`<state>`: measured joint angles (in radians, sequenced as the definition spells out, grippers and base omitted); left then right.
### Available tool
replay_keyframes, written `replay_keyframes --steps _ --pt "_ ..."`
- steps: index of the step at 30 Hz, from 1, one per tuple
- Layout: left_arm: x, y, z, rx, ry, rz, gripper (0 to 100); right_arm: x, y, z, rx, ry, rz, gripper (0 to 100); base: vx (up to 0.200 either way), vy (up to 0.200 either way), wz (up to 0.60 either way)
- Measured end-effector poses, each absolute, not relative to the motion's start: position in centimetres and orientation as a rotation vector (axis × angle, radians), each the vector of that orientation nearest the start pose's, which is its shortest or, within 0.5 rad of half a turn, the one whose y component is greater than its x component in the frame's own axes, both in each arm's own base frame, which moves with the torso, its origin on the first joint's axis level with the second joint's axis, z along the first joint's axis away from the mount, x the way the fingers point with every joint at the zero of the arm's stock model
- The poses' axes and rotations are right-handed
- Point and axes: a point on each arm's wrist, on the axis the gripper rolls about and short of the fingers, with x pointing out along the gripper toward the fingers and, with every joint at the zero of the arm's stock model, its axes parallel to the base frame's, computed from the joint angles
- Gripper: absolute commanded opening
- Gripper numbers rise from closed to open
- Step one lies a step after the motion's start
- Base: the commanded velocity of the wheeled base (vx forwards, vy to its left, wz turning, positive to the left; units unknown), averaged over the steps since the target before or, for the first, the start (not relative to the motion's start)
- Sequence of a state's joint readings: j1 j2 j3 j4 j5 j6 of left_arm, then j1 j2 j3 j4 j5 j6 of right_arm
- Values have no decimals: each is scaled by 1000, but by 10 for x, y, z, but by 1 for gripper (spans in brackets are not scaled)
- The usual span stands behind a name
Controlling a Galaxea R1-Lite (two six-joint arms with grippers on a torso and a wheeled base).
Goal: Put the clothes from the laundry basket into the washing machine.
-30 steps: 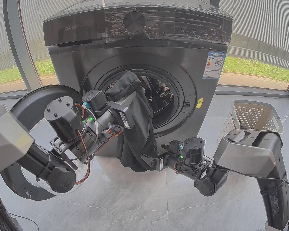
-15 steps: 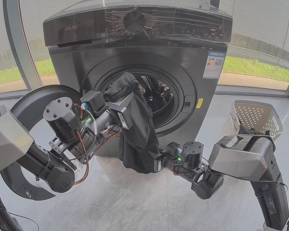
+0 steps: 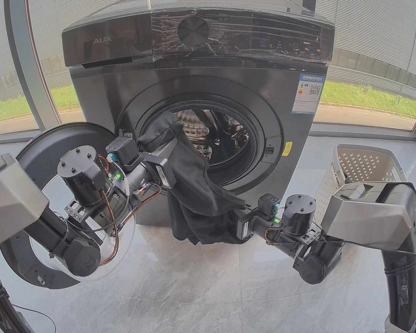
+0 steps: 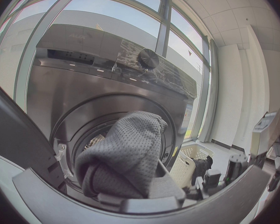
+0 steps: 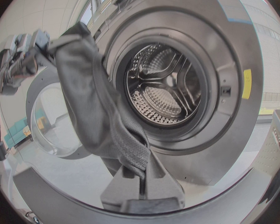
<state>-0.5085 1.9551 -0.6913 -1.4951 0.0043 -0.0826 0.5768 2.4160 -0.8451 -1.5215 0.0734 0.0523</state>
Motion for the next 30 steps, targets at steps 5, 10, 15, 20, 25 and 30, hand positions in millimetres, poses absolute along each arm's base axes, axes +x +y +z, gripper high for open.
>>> replay_keyframes --steps 5,10,15,20,25,30 --pt "294 -158 150 -131 -178 -498 0 330 210 44 55 35 606 0 0 0 0" --pt "294 -156 142 -128 -166 -490 0 317 199 66 65 22 578 0 0 0 0" --pt "296 -155 136 -130 -152 -487 0 303 189 71 60 43 577 0 0 0 0" --pt "298 -158 137 -134 -161 -492 0 299 189 66 54 67 594 0 0 0 0" --pt "301 -162 144 -143 -194 -499 0 303 192 48 44 112 615 0 0 0 0" --pt "302 -167 152 -160 -225 -510 0 311 198 18 28 171 625 100 0 0 0"
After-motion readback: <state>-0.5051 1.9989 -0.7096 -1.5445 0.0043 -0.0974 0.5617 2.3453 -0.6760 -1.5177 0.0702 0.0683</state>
